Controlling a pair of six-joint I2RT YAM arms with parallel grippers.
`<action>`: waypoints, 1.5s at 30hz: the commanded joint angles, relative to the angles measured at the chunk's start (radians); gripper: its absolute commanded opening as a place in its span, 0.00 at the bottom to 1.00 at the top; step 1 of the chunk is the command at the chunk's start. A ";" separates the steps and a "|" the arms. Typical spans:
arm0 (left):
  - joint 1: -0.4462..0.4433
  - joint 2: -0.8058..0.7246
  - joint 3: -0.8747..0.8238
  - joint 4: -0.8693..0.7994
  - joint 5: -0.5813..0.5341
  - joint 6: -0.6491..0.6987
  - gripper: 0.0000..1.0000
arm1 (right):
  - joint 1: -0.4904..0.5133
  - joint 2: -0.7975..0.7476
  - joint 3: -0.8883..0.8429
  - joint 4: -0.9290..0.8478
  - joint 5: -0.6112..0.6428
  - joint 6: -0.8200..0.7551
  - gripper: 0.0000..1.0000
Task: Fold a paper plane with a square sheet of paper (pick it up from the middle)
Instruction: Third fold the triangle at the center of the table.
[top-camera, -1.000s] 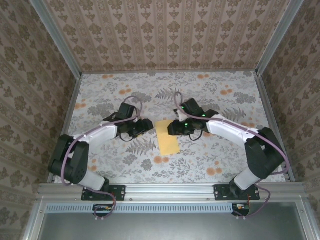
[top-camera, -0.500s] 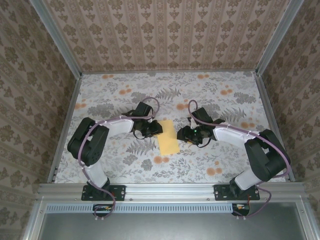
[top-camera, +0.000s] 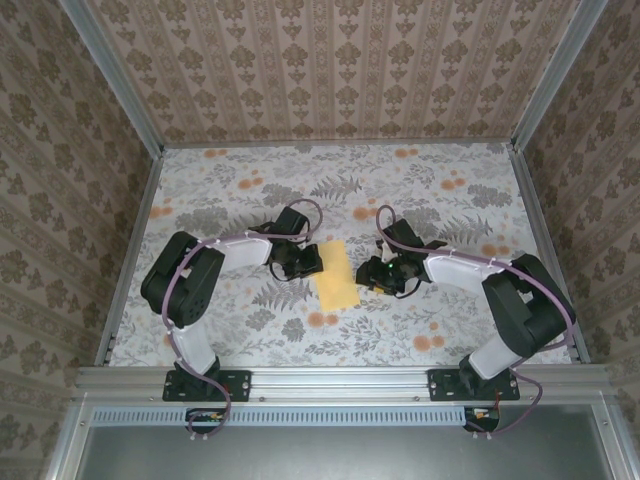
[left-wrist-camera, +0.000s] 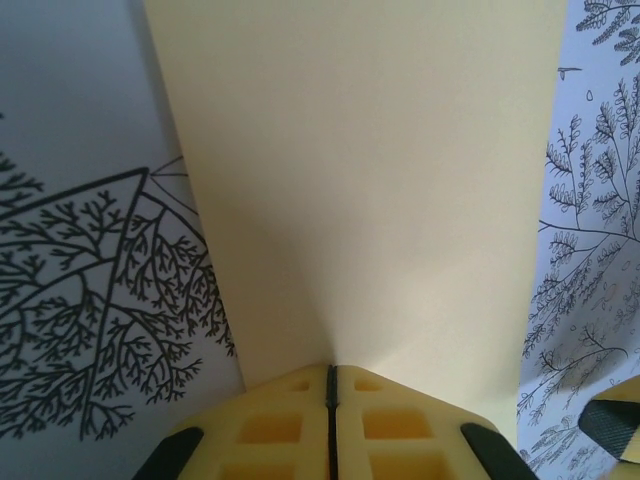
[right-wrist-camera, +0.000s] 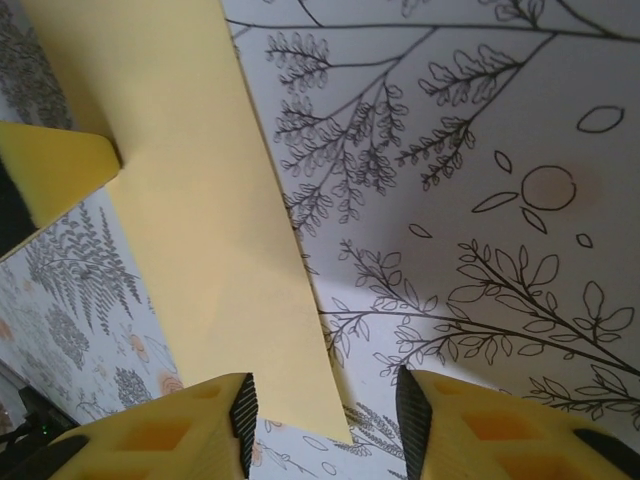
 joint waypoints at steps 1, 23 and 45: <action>-0.006 0.032 -0.029 -0.059 -0.059 0.011 0.08 | 0.016 0.024 -0.010 -0.017 -0.035 0.014 0.42; -0.008 0.044 -0.029 -0.054 -0.057 0.008 0.08 | 0.078 0.072 -0.013 -0.015 -0.094 -0.020 0.27; -0.007 0.040 -0.032 -0.056 -0.057 0.010 0.08 | 0.028 0.086 -0.034 0.181 -0.169 0.028 0.33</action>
